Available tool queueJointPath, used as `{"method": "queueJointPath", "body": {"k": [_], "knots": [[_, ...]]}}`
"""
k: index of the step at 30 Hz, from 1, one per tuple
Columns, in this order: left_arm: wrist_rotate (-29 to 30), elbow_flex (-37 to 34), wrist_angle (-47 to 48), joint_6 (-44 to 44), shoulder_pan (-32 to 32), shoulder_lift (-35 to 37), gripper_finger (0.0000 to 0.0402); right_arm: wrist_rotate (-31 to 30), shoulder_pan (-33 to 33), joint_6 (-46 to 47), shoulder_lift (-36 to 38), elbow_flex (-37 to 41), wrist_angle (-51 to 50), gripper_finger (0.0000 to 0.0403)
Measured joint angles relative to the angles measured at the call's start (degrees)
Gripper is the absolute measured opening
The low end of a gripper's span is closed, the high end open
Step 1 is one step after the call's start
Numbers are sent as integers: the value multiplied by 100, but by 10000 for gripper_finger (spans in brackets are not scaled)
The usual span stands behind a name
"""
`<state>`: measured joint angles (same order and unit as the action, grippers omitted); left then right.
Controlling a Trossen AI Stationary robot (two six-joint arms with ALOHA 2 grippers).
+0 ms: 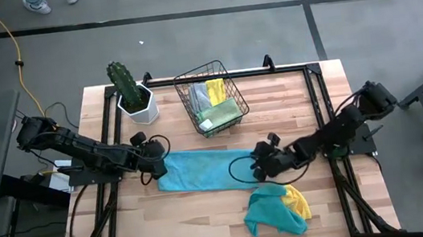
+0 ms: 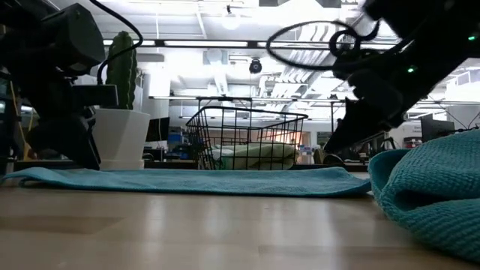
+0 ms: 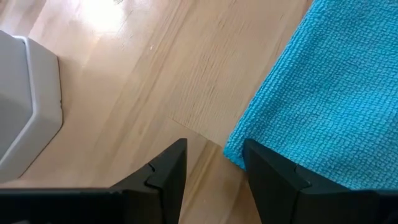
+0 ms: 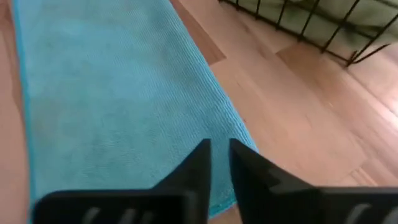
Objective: Fold microfiber towels
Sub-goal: Fold the left blue microfiber cloth
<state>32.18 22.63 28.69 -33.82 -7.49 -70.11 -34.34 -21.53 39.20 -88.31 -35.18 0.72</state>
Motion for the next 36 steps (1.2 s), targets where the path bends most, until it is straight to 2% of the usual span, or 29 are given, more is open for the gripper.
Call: {"method": "queueJointPath", "body": {"k": [5,8,13,19,32,36], "knots": [[0,2,0,1,0,2,147,764,533,-576,0,0,-6,124],[0,2,0,1,2,2,147,868,774,-1082,0,0,-98,171],[0,2,-2,1,2,4,147,1105,1069,-1506,0,24,-222,206],[0,6,-6,1,2,4,147,1811,1182,-1727,0,37,-314,199],[4,9,-22,1,1,4,147,1780,1252,-1672,-219,40,-520,128],[12,7,-27,1,0,4,147,1834,1252,-1612,-244,33,-551,94]]}}
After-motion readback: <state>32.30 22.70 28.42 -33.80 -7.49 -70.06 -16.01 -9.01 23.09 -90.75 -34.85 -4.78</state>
